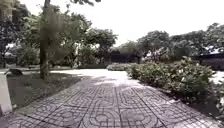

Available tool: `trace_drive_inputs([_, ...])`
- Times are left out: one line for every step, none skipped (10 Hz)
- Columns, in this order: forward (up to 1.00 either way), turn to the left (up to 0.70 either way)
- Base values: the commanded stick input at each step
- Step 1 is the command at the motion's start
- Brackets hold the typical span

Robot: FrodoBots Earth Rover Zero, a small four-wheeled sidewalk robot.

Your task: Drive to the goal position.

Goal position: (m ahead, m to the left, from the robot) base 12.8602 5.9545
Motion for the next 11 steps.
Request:
trace_drive_inputs([1.00,0.00])
trace_drive_inputs([1.00,0.00])
trace_drive_inputs([1.00,0.00])
trace_drive_inputs([1.00,0.00])
trace_drive_inputs([1.00,0.00])
trace_drive_inputs([1.00,0.00])
trace_drive_inputs([1.00,0.00])
trace_drive_inputs([1.00,0.00])
trace_drive_inputs([1.00,0.00])
trace_drive_inputs([1.00,0.00])
trace_drive_inputs([1.00,0.00])
